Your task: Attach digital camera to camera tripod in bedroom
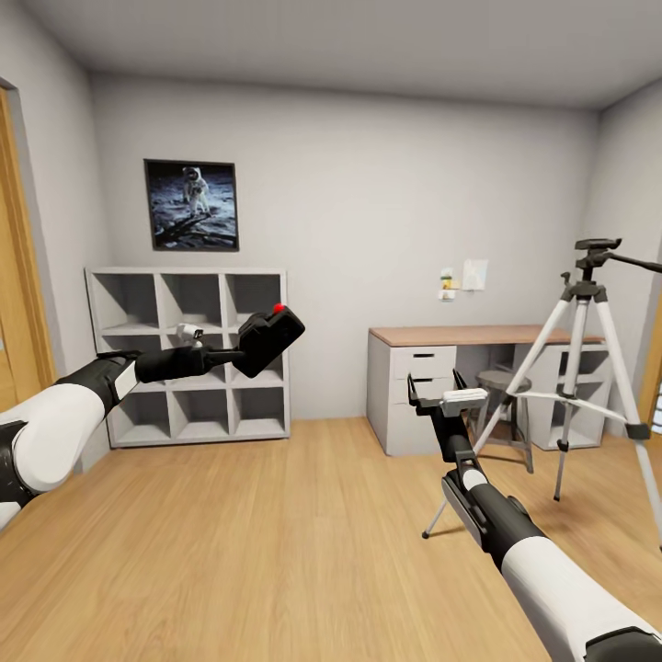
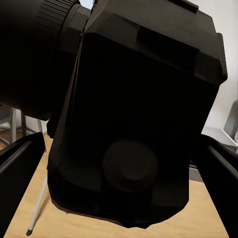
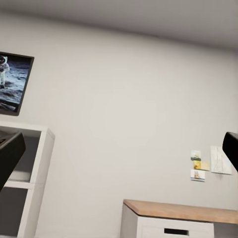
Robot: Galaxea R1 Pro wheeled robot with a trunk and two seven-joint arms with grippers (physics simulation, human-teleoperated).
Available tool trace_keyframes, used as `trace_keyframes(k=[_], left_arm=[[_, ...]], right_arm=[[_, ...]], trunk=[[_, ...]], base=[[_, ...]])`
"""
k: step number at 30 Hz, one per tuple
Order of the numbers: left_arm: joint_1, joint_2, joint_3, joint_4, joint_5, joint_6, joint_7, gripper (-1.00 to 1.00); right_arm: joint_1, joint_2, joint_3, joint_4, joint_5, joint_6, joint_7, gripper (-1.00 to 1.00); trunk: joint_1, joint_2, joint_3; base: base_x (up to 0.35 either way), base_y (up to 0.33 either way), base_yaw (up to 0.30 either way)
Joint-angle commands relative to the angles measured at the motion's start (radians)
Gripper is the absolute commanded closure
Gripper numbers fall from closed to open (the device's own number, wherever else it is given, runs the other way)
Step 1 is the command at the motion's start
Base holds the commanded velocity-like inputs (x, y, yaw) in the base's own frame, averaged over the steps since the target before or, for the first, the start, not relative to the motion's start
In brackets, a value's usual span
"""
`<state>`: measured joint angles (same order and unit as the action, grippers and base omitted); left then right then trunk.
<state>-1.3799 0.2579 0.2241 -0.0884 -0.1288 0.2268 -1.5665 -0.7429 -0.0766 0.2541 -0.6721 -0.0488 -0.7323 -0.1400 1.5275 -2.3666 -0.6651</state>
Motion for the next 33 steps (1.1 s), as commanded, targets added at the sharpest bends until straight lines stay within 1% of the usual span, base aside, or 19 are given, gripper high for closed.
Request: trace_keyframes(k=[1, 33], left_arm=[[-0.001, 0.000, 0.012, -0.001, -0.010, 0.009, -0.004, 1.00], [-0.001, 0.000, 0.012, -0.001, -0.010, 0.009, -0.004, 1.00]], right_arm=[[-0.001, -0.002, 0.008, 0.000, -0.005, -0.002, -0.009, -1.00], [-0.001, -0.002, 0.008, 0.000, -0.005, 0.001, -0.009, -1.00]], trunk=[[-0.004, 0.007, 0.000], [-0.127, 0.231, 0.048]], base=[[0.000, 0.000, 0.000], [0.000, 0.000, 0.000]])
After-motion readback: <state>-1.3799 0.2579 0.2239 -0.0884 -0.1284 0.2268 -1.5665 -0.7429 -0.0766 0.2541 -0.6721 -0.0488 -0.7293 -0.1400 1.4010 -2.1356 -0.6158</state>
